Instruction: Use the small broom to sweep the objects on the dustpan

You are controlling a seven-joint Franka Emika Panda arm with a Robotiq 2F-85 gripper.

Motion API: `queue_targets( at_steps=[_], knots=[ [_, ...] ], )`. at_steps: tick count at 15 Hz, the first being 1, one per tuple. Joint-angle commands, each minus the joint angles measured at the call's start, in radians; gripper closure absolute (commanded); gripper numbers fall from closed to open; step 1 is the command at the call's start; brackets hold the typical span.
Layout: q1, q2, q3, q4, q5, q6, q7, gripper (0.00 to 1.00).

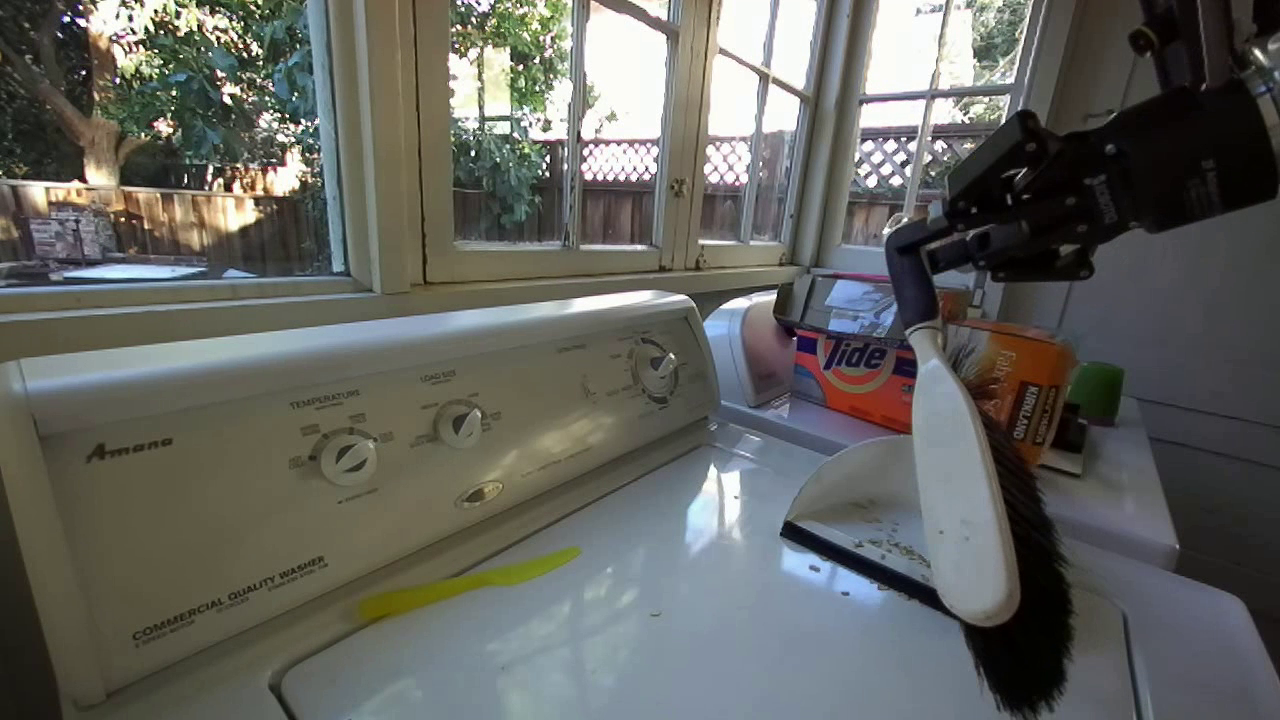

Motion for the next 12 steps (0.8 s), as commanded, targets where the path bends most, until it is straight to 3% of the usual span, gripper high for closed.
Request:
queue_targets(
  at_steps=[1,12],
  knots=[
    [0.034,0.095,0.003,0.068,-0.063,-0.016,0.129,0.93],
    [0.038,0.406,0.023,0.248,0.05,-0.113,0.294,0.93]
  ],
)
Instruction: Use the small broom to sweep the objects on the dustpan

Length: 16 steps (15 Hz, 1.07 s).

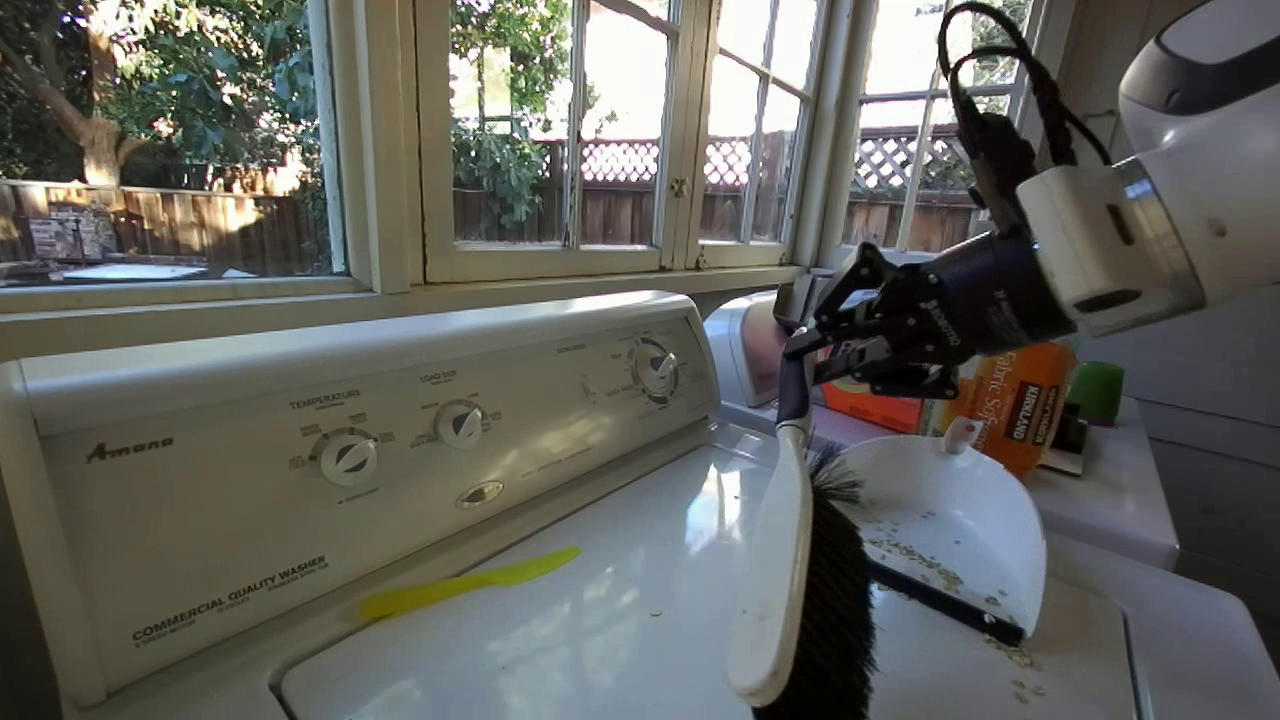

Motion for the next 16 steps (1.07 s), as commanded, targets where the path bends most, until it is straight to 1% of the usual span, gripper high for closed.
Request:
queue_targets(
  at_steps=[1,5,7,8,9,12,13,14,15,16],
  knots=[
    [0.004,0.085,0.005,0.062,0.063,-0.023,0.041,0.93],
    [0.001,0.148,0.0,0.09,0.202,-0.006,0.017,0.93],
    [-0.005,0.174,0.001,0.104,0.254,0.015,0.018,0.93],
    [-0.014,0.186,0.002,0.114,0.271,0.046,0.029,0.93],
    [-0.015,0.194,0.0,0.114,0.306,0.05,0.008,0.93],
    [-0.036,0.22,-0.001,0.114,0.398,0.126,-0.02,0.93],
    [-0.043,0.229,0.0,0.117,0.416,0.155,-0.012,0.93],
    [-0.051,0.238,-0.001,0.108,0.471,0.186,-0.046,0.93],
    [-0.087,0.248,0.03,0.095,0.538,0.199,-0.096,0.93],
    [-0.092,0.257,0.031,0.088,0.58,0.213,-0.125,0.93]
  ],
)
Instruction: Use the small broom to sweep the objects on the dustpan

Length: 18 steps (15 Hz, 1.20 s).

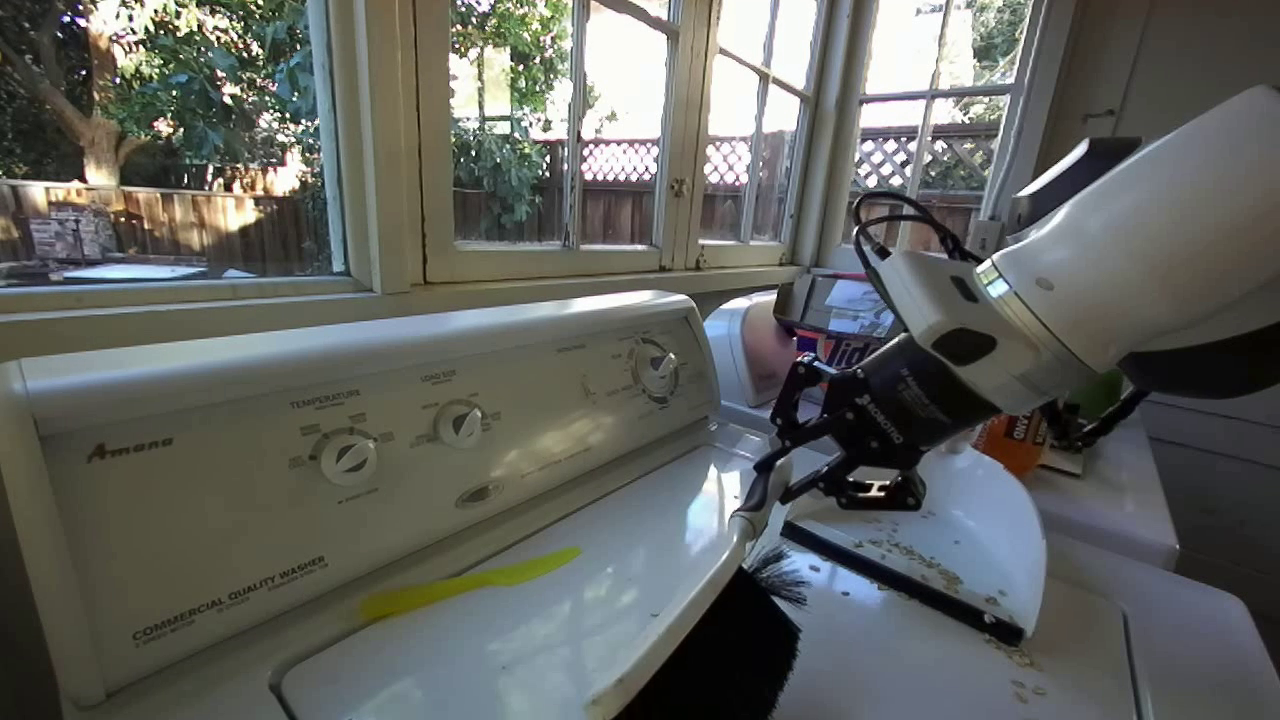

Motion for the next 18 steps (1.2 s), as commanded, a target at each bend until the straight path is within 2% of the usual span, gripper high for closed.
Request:
queue_targets(
  at_steps=[1,4,7,11,12,13,18],
  knots=[
    [-0.054,0.042,0.032,-0.018,0.176,0.07,-0.133,0.93],
    [-0.07,0.062,0.048,-0.057,0.362,0.061,-0.299,0.93],
    [-0.11,0.081,0.106,-0.074,0.522,0.042,-0.449,0.93],
    [-0.172,0.092,0.192,-0.076,0.666,0.018,-0.599,0.93],
    [-0.187,0.093,0.213,-0.075,0.694,0.01,-0.631,0.58],
    [-0.201,0.094,0.23,-0.073,0.717,0.003,-0.657,0.45],
    [-0.242,0.073,0.279,-0.066,0.774,-0.032,-0.725,0.09]
  ],
)
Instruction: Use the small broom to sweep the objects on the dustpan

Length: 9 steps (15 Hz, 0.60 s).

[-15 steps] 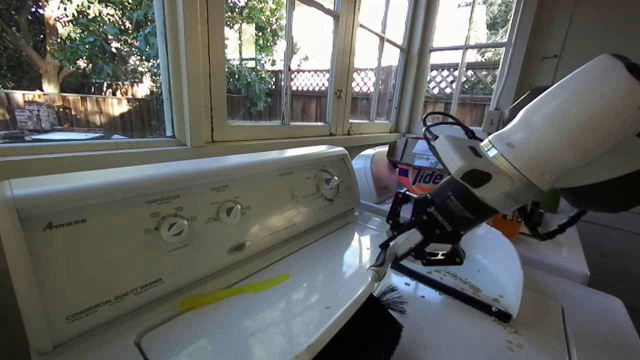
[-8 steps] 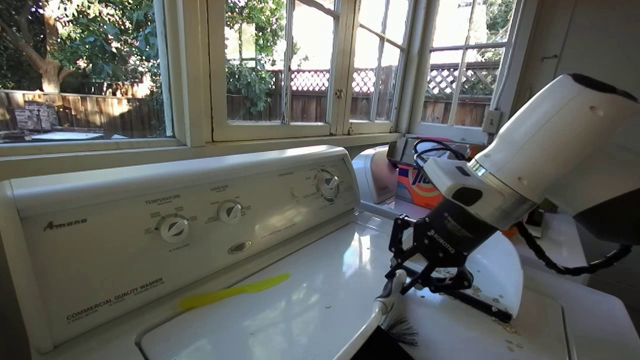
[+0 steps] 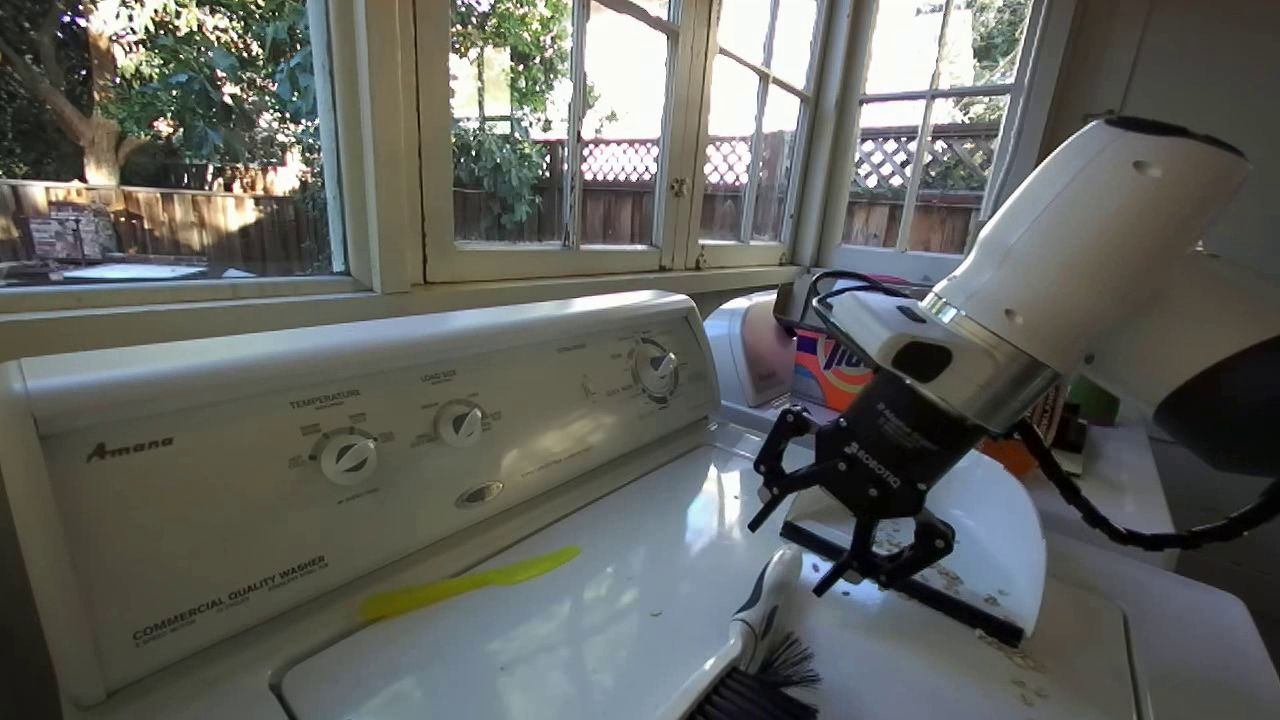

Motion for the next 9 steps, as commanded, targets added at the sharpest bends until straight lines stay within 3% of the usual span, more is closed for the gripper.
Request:
queue_targets(
  at_steps=[1,5,9],
  knots=[
    [-0.031,-0.026,0.036,-0.003,0.037,-0.044,-0.049,0.01],
    [-0.056,-0.079,0.066,-0.014,0.068,-0.059,-0.043,0.0],
    [-0.099,-0.133,0.138,-0.029,0.185,-0.121,-0.044,0.01]
  ],
)
